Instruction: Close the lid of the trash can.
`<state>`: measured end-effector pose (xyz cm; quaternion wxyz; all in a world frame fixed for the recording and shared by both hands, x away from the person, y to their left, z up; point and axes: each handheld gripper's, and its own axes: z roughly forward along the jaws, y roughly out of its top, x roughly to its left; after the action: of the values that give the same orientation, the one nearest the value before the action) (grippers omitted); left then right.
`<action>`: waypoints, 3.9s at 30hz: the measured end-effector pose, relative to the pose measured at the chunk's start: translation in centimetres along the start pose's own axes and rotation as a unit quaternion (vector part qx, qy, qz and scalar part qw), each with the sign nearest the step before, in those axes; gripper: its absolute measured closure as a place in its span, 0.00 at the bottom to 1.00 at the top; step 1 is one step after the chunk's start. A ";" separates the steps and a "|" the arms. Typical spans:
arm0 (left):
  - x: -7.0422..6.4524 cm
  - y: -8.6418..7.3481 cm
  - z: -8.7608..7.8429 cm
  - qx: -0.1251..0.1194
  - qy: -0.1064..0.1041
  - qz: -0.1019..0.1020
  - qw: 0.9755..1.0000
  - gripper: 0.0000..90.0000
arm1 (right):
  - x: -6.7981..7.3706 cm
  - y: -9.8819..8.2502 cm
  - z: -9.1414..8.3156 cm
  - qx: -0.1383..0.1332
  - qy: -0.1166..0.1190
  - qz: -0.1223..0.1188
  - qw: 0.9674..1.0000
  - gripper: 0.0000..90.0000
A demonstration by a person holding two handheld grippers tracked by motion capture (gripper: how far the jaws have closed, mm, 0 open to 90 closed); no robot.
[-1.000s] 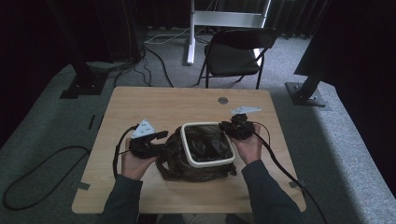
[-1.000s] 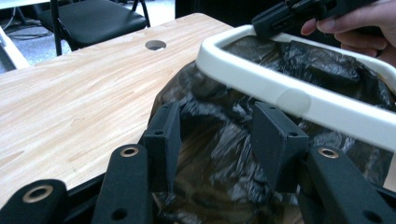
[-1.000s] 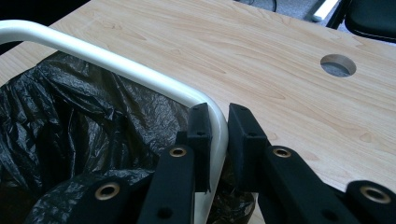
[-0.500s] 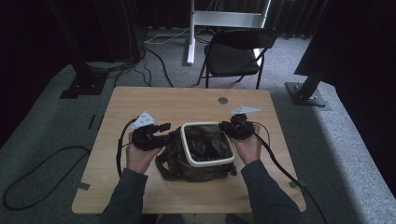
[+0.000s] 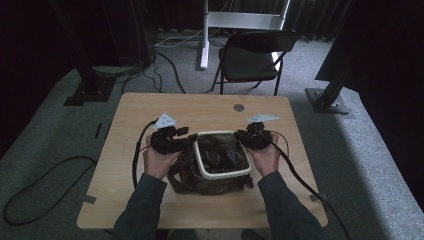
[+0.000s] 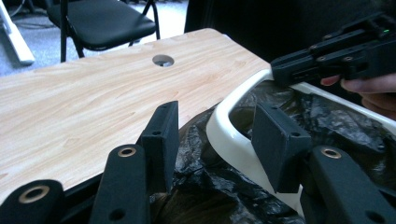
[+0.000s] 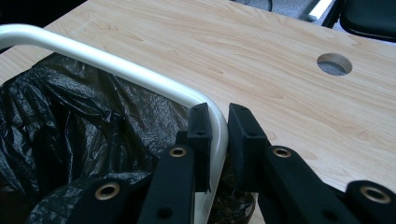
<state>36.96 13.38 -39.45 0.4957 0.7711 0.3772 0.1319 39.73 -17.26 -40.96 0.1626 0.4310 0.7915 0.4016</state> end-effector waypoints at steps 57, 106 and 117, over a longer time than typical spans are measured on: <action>0.5 -0.7 3.7 0.029 0.061 0.012 0.998 0.59 | 0.3 -0.6 -1.7 -0.014 0.004 -0.022 1.000 0.83; 2.2 -5.1 -3.3 -0.038 0.043 -0.012 0.998 0.58 | -2.6 -6.8 -5.6 -0.022 -0.001 -0.012 1.000 0.64; 3.9 -7.2 -4.2 -0.022 0.067 -0.030 0.997 0.58 | -3.4 -8.3 -5.4 -0.011 -0.010 -0.018 1.000 0.60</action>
<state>33.90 20.57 -44.33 0.4900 0.7379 0.4291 0.1768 33.85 -25.18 -44.32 0.1824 0.4192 0.7930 0.4027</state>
